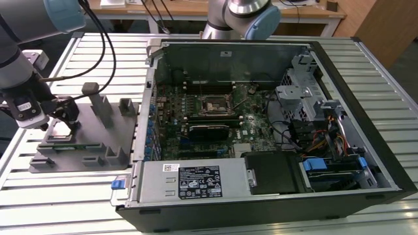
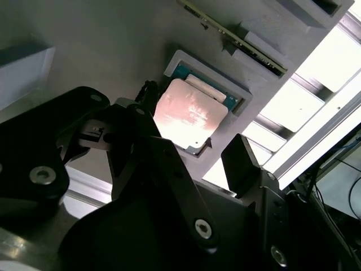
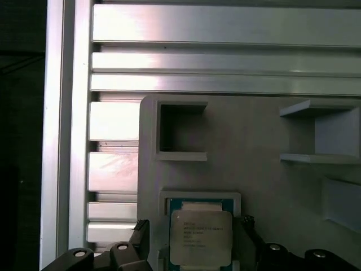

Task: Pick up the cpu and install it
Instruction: 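Pick up the cpu and move it towards the insertion slot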

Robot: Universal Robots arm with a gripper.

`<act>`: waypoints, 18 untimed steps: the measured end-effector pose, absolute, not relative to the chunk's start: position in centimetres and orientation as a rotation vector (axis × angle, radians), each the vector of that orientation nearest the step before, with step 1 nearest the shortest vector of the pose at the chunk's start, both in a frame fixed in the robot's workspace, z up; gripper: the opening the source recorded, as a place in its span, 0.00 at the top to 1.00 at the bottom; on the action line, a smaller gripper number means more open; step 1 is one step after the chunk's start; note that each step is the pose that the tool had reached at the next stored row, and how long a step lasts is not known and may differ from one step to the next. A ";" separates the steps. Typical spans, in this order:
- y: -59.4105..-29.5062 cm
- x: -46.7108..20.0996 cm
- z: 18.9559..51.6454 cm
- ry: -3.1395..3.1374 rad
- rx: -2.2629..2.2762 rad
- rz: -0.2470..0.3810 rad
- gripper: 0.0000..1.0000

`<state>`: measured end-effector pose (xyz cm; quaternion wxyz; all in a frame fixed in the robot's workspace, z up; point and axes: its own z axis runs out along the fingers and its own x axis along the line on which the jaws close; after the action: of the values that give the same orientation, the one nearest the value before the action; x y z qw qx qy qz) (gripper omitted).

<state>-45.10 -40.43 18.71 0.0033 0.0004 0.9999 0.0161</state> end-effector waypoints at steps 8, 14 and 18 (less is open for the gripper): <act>-40.5 -44.8 18.5 3.135 0.006 0.050 0.28; -40.6 -44.8 18.4 3.135 0.008 0.050 0.29; -40.6 -44.8 18.4 3.135 0.008 0.050 0.43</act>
<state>-44.78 -40.58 18.37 0.0030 0.0025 0.9999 0.0161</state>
